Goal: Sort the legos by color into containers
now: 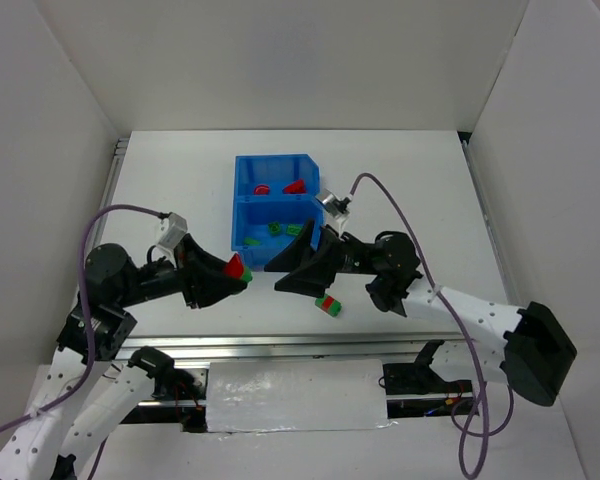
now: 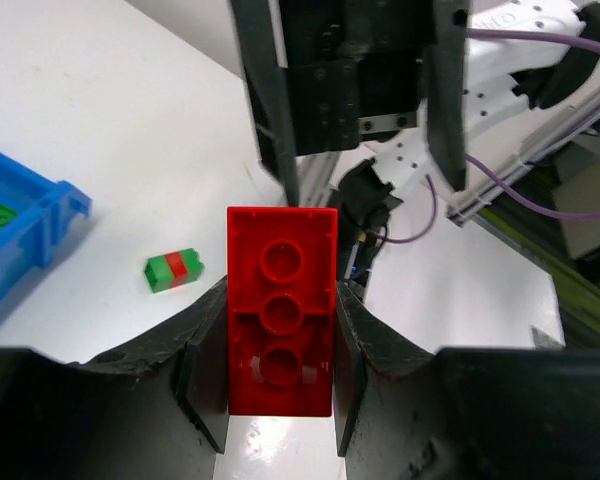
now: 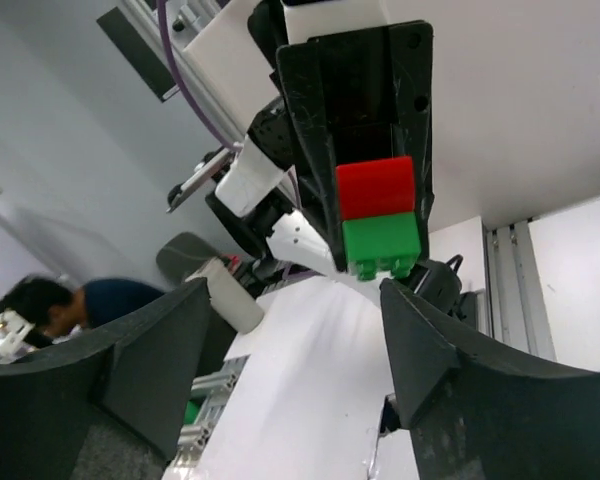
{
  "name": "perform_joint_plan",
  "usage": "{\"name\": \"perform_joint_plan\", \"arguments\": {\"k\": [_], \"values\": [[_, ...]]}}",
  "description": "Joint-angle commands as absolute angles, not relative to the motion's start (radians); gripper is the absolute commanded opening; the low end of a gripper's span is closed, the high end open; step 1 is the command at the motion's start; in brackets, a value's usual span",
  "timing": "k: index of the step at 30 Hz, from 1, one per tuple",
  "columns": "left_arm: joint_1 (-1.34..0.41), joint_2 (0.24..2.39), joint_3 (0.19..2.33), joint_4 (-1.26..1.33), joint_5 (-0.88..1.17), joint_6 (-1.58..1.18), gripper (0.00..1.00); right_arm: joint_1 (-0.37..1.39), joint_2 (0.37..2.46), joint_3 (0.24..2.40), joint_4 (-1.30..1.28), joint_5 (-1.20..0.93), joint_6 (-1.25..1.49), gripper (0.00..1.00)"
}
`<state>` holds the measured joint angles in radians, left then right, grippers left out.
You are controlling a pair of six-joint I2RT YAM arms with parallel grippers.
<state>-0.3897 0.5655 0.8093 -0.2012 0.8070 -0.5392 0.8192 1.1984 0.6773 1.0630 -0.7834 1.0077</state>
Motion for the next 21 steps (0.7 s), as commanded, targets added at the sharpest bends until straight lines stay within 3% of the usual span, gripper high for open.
{"name": "perform_joint_plan", "arguments": {"k": [1, 5, 6, 9, 14, 21], "values": [[-0.391, 0.516, 0.831, -0.254, 0.717, -0.487, 0.00, 0.838, 1.085, 0.643, 0.953, -0.640, 0.924, 0.77], [-0.391, 0.494, 0.928, -0.422, 0.628, -0.367, 0.00, 0.856, 0.988, 0.667, 0.679, -0.486, 0.762, 0.86], [-0.391, 0.485, 0.936, -0.419, 0.611, -0.374, 0.00, 0.859, 0.994, 0.652, 0.716, -0.483, 0.781, 0.99], [-0.391, 0.480, 0.942, -0.404, 0.614, -0.385, 0.00, 0.861, 1.075, 0.647, 0.865, -0.530, 0.885, 1.00], [-0.390, 0.517, 0.901, -0.289, 0.725, -0.463, 0.00, 0.960, 1.046, 0.706, 0.649, -0.381, 0.801, 1.00], [-0.391, 0.515, 0.925, -0.193, 0.798, -0.542, 0.00, 1.003, 1.029, 0.759, 0.660, -0.376, 0.795, 1.00]]}}
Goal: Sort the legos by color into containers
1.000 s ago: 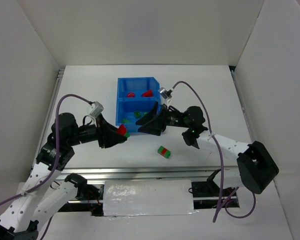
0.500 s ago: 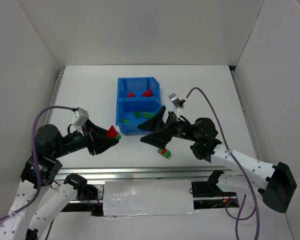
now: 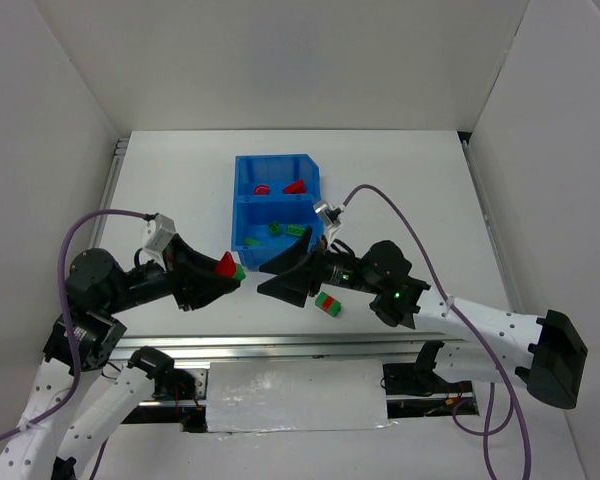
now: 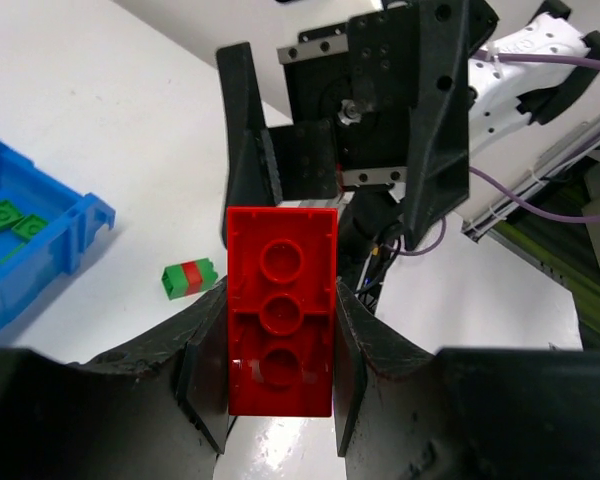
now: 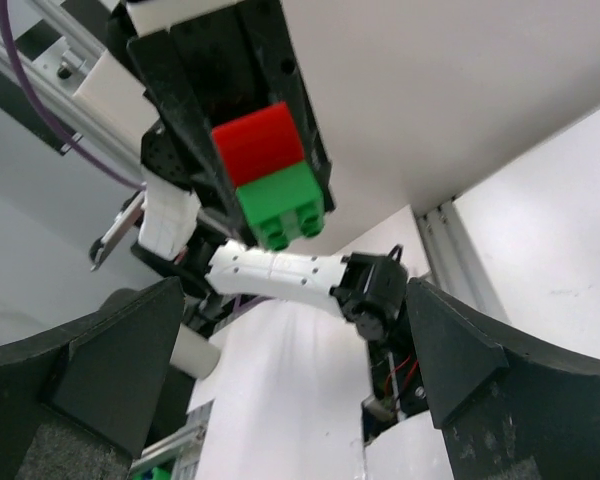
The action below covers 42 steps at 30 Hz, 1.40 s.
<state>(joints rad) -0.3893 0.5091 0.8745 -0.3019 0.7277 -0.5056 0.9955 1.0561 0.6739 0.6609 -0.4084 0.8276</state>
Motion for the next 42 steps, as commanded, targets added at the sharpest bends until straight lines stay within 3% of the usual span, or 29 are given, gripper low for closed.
{"name": "perform_joint_plan", "arguments": {"k": [1, 6, 7, 9, 11, 14, 19, 20, 22, 30, 32, 34, 36, 40, 42], "values": [[-0.391, 0.520, 0.939, -0.204, 0.799, -0.538, 0.00, 1.026, 1.019, 0.776, 0.632, -0.353, 0.775, 1.00], [-0.391, 0.491, 0.899, -0.134, 0.856, -0.589, 0.00, 1.060, 1.005, 0.718, 0.718, -0.353, 0.794, 0.91], [-0.391, 0.485, 0.881, -0.095, 0.868, -0.644, 0.00, 1.065, 1.009, 0.700, 0.760, -0.383, 0.802, 0.84], [-0.391, 0.492, 0.830, 0.042, 0.946, -0.704, 0.00, 1.072, 1.025, 0.681, 0.836, -0.396, 0.798, 0.82], [-0.391, 0.520, 0.844, 0.020, 0.977, -0.684, 0.00, 1.072, 1.029, 0.715, 0.766, -0.365, 0.754, 0.80], [-0.391, 0.519, 0.835, 0.017, 0.976, -0.649, 0.00, 1.083, 1.023, 0.750, 0.660, -0.296, 0.713, 0.70], [-0.391, 0.537, 0.738, 0.207, 1.029, -0.770, 0.00, 1.085, 1.012, 0.687, 0.792, -0.261, 0.704, 0.64], [-0.391, 0.551, 0.765, 0.154, 1.037, -0.732, 0.00, 1.083, 1.031, 0.740, 0.725, -0.277, 0.693, 0.55], [-0.391, 0.580, 0.798, 0.079, 1.037, -0.678, 0.00, 1.085, 1.049, 0.791, 0.667, -0.325, 0.669, 0.49], [-0.393, 0.574, 0.811, 0.075, 1.019, -0.660, 0.00, 1.089, 1.077, 0.769, 0.724, -0.394, 0.666, 0.55], [-0.393, 0.569, 0.819, 0.035, 0.996, -0.649, 0.00, 1.089, 1.080, 0.752, 0.765, -0.425, 0.678, 0.64], [-0.393, 0.563, 0.808, 0.088, 1.008, -0.698, 0.00, 1.089, 1.088, 0.739, 0.785, -0.439, 0.692, 0.68], [-0.393, 0.551, 0.779, 0.135, 1.023, -0.724, 0.00, 1.091, 1.094, 0.730, 0.802, -0.442, 0.707, 0.67], [-0.393, 0.537, 0.746, 0.213, 1.017, -0.782, 0.00, 1.092, 1.123, 0.696, 0.909, -0.466, 0.753, 0.53], [-0.393, 0.545, 0.753, 0.209, 1.028, -0.772, 0.00, 1.094, 1.140, 0.707, 0.919, -0.466, 0.759, 0.51]]}}
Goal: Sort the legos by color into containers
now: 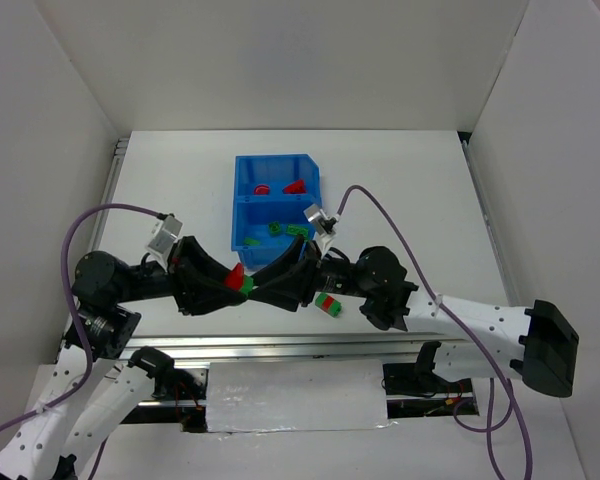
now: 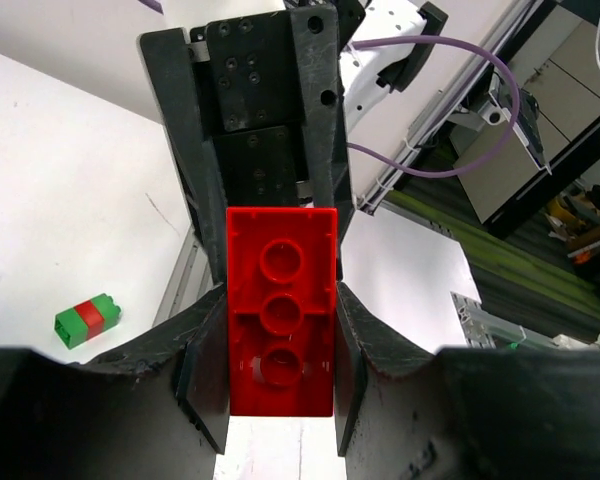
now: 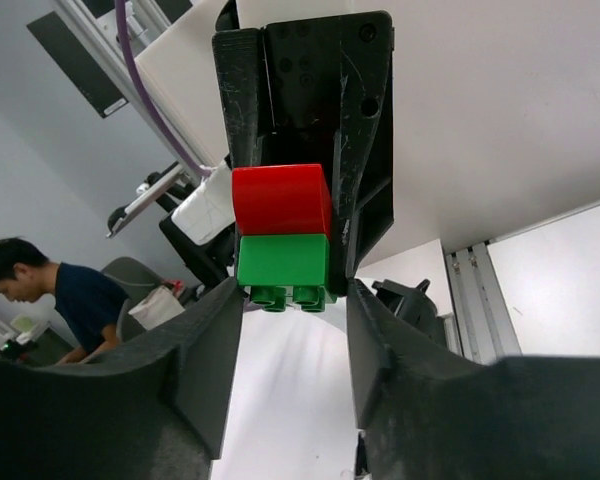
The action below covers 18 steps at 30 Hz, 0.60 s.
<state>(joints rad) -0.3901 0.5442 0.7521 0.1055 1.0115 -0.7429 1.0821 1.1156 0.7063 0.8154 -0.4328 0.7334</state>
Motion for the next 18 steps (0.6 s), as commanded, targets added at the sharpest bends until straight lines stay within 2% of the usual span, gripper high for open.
{"name": "perform_joint_plan", "arguments": {"k": [1, 4, 6, 9, 12, 18], "values": [[-0.393, 0.548, 0.759, 0.195, 1.025, -0.762, 0.00, 1.097, 1.152, 0.719, 0.911, -0.444, 0.761, 0.46], [-0.393, 0.561, 0.765, 0.230, 1.049, -0.788, 0.00, 1.098, 1.181, 0.710, 0.986, -0.411, 0.784, 0.41], [-0.393, 0.563, 0.779, 0.157, 1.057, -0.746, 0.00, 1.100, 1.187, 0.704, 0.999, -0.408, 0.790, 0.47], [-0.393, 0.548, 0.781, 0.066, 1.009, -0.670, 0.00, 1.098, 1.164, 0.696, 0.967, -0.388, 0.781, 0.47], [-0.393, 0.548, 0.753, 0.142, 1.029, -0.728, 0.00, 1.104, 1.157, 0.696, 0.957, -0.376, 0.772, 0.47], [-0.393, 0.549, 0.773, 0.098, 0.994, -0.692, 0.00, 1.134, 1.186, 0.730, 0.888, -0.330, 0.730, 0.50]]}}
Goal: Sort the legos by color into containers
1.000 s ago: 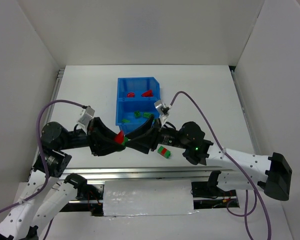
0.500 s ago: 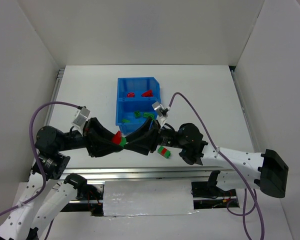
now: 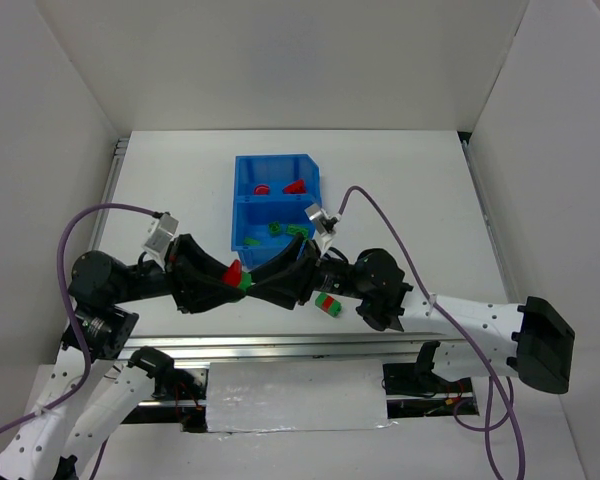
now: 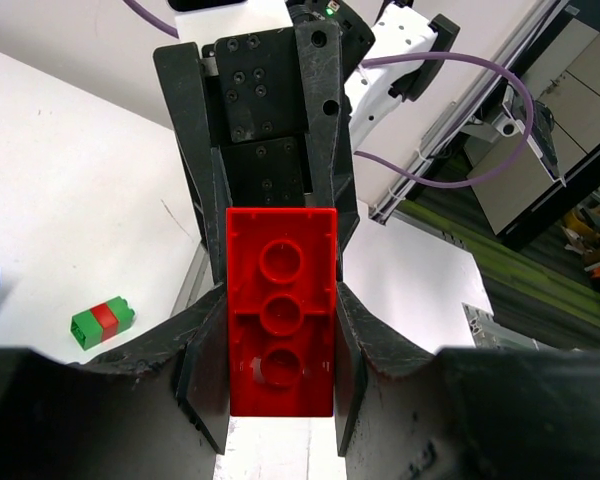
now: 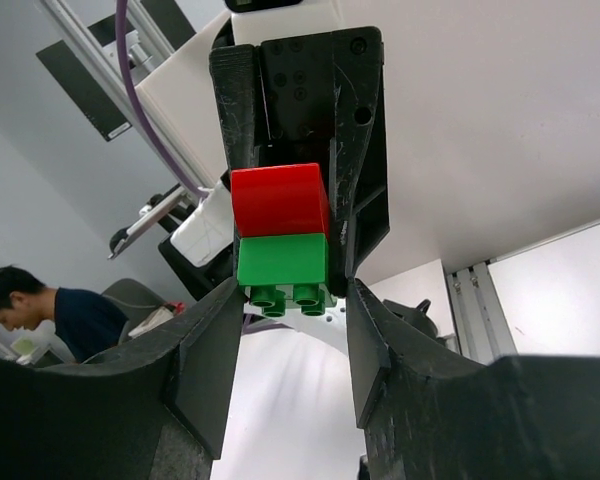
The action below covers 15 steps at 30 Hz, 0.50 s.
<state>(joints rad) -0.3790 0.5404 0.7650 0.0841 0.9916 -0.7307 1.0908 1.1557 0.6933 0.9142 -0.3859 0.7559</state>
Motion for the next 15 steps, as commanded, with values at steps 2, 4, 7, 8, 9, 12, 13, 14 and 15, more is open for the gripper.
{"name": "perform_joint_plan", "arguments": {"k": [2, 4, 7, 8, 9, 12, 13, 14, 15], "values": [[-0.393, 0.551, 0.767, 0.103, 0.991, -0.699, 0.00, 1.140, 1.181, 0.729, 0.874, -0.293, 0.718, 0.46], [-0.393, 0.552, 0.759, 0.107, 0.991, -0.703, 0.00, 1.141, 1.172, 0.719, 0.870, -0.272, 0.712, 0.43], [-0.393, 0.551, 0.749, 0.113, 0.991, -0.712, 0.00, 1.140, 1.157, 0.695, 0.885, -0.253, 0.706, 0.41], [-0.393, 0.551, 0.746, 0.117, 0.989, -0.716, 0.00, 1.138, 1.154, 0.693, 0.885, -0.252, 0.703, 0.43], [-0.393, 0.549, 0.742, 0.120, 0.989, -0.718, 0.00, 1.140, 1.154, 0.695, 0.876, -0.249, 0.701, 0.46], [-0.393, 0.551, 0.747, 0.121, 0.983, -0.721, 0.00, 1.140, 1.164, 0.703, 0.868, -0.245, 0.698, 0.54], [-0.393, 0.557, 0.750, 0.120, 0.980, -0.722, 0.00, 1.141, 1.169, 0.706, 0.865, -0.244, 0.695, 0.55], [-0.393, 0.558, 0.755, 0.118, 0.979, -0.721, 0.00, 1.141, 1.169, 0.706, 0.867, -0.239, 0.695, 0.57], [-0.393, 0.560, 0.758, 0.118, 0.979, -0.719, 0.00, 1.141, 1.169, 0.706, 0.868, -0.232, 0.696, 0.60]]}}
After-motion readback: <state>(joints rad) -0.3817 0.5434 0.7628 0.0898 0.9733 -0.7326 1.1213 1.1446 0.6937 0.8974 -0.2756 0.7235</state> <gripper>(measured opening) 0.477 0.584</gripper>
